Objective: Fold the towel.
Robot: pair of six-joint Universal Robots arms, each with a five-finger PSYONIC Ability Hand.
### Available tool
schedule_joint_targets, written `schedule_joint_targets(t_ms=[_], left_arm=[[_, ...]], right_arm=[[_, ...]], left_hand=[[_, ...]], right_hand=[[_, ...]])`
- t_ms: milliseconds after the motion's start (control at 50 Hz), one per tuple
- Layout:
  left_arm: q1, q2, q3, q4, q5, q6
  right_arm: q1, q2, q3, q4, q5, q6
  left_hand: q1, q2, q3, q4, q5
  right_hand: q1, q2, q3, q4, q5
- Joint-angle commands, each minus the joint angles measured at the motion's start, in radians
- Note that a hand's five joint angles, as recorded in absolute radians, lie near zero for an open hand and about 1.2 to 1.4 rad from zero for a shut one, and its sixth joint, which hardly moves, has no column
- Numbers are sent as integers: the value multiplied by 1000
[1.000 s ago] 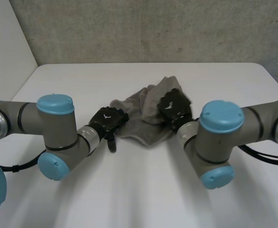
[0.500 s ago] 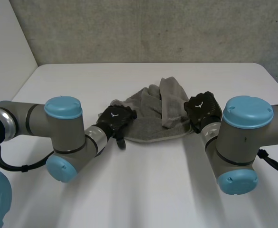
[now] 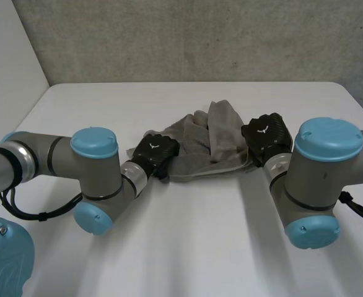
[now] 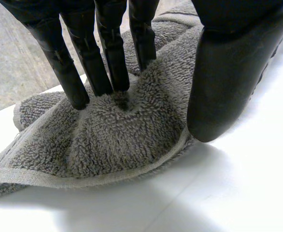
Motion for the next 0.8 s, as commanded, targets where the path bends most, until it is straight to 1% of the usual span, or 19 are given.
schedule_joint_targets(t_ms=[20,120,360,380,400,420,440,460,480,520,620,640,660,680,720,740,760,780,800], left_arm=[[-3,-14,19,16,-5,-4],[-16,-11,22,17,-5,-5],[-25,-13,15,16,-8,-30],[-26,-14,13,17,-8,-31],[-26,-14,12,16,-8,-31],[-26,-14,12,16,-8,-31],[-28,-14,12,16,-9,-33],[-28,-14,12,16,-9,-33],[-28,-8,13,14,-11,-33],[-26,3,16,13,-15,-36],[-19,118,16,-1,-49,-68],[-11,177,9,-1,-55,-74],[-4,240,4,-3,-60,-79],[-3,240,4,-3,-60,-79],[38,378,-5,-4,-57,-77],[38,378,-5,-4,-57,-77],[53,444,-2,-4,-55,-76],[53,444,-2,-4,-55,-76],[59,496,4,-4,-54,-74]], right_arm=[[-25,-43,-37,95,-4,121],[-32,-69,-54,120,-7,175],[-32,-75,-65,121,-6,182],[-32,-76,-65,120,-6,184],[-32,-76,-65,121,-4,185],[-32,-76,-65,121,-4,185],[-32,-76,-65,121,-4,187],[-32,-78,-65,123,-4,187],[-32,-78,-65,123,-4,187],[-32,-86,-65,128,-4,185],[-29,-174,-95,183,-24,182],[-29,-175,-96,183,-24,182],[-31,-210,-118,209,-47,184],[-31,-210,-119,209,-47,184],[-31,-288,-181,264,-102,187],[-31,-288,-181,264,-102,187],[-29,-328,-221,291,-122,187],[-28,-366,-262,322,-133,187],[-28,-366,-263,322,-133,187]], left_hand=[[19,12,18,8,16],[13,6,12,2,10],[45,38,44,34,42],[97,90,96,87,95],[240,233,239,230,238],[242,235,241,231,239],[462,455,462,452,460],[465,458,464,454,462],[650,643,650,640,648],[652,645,651,642,650],[652,645,651,642,650],[652,645,651,642,650],[652,645,651,642,650],[652,645,651,642,650],[652,645,651,642,650],[652,645,651,642,650],[652,645,651,642,650],[652,645,651,642,650],[652,645,651,642,650]], right_hand=[[109,106,88,65,74],[109,106,88,65,74],[109,106,88,65,74],[109,106,88,65,74],[109,106,88,65,74],[109,106,88,65,74],[109,106,88,65,74],[109,106,88,65,74],[109,106,88,65,74],[109,106,88,65,74],[109,106,88,65,74],[109,106,88,65,74],[109,106,88,65,74],[109,106,88,65,74],[109,106,88,65,74],[109,106,88,65,74],[109,106,88,65,74],[109,106,88,65,74],[109,106,88,65,74]])
